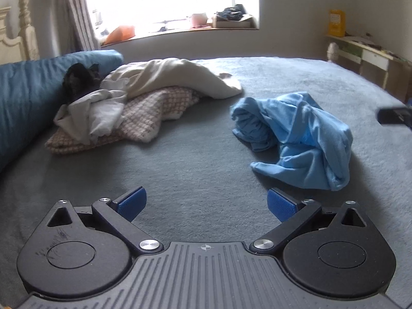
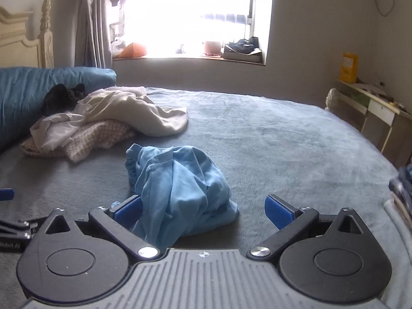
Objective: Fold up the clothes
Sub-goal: 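Reach both grippers to the light-blue T-shirt and close on its fabric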
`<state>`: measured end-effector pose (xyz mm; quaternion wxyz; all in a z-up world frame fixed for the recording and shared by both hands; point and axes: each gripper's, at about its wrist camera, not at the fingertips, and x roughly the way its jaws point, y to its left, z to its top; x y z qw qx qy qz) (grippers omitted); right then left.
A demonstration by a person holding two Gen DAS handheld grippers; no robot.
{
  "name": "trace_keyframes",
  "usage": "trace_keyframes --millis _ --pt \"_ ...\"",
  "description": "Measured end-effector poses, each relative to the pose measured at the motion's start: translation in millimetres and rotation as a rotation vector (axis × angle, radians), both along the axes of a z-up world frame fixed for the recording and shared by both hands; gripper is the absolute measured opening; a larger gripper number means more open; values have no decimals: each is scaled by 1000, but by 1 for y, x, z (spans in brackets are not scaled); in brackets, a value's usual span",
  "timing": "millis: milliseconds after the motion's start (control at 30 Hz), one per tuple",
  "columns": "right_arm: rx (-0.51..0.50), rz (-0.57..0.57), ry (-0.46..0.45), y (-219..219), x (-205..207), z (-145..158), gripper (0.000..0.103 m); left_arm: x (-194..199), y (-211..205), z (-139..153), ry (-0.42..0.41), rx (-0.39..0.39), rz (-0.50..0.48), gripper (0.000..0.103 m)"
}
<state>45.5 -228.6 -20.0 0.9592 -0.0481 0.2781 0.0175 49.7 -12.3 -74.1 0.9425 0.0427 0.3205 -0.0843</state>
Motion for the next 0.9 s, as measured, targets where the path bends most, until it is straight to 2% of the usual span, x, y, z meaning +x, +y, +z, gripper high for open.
trace_keyframes --millis 67,167,233,267,300,367,400,433,467,533,600,733,900 --pt "-17 29 -14 6 14 0 103 6 -4 -4 1 -11 -27 97" --pt "-29 94 -37 16 35 0 103 14 -11 -11 2 -26 -68 87" --pt "-45 143 -35 25 49 -2 101 20 -15 -15 3 -37 -95 73" --pt "-54 165 -22 30 56 -5 100 23 -17 -17 4 -42 -109 69" --pt "-64 187 -7 35 63 -8 97 25 -19 -19 7 -47 -119 60" --pt "-82 209 37 42 74 -18 85 27 -19 -23 21 -57 -130 52" --pt "-91 214 61 45 78 -23 74 28 -19 -25 28 -62 -135 47" --pt "-100 203 88 46 82 -30 71 28 -19 -27 35 -66 -140 41" --pt "-94 192 114 44 85 -35 58 29 -19 -29 41 -70 -146 40" --pt "-62 172 158 37 89 -45 17 29 -17 -31 47 -74 -156 39" --pt "-11 170 158 29 85 -46 7 30 -14 -31 43 -78 -153 39" --pt "67 243 120 19 63 -30 3 32 -6 -29 27 -85 -137 39" --pt "95 390 84 22 17 -10 3 36 5 -20 7 -120 -98 39"
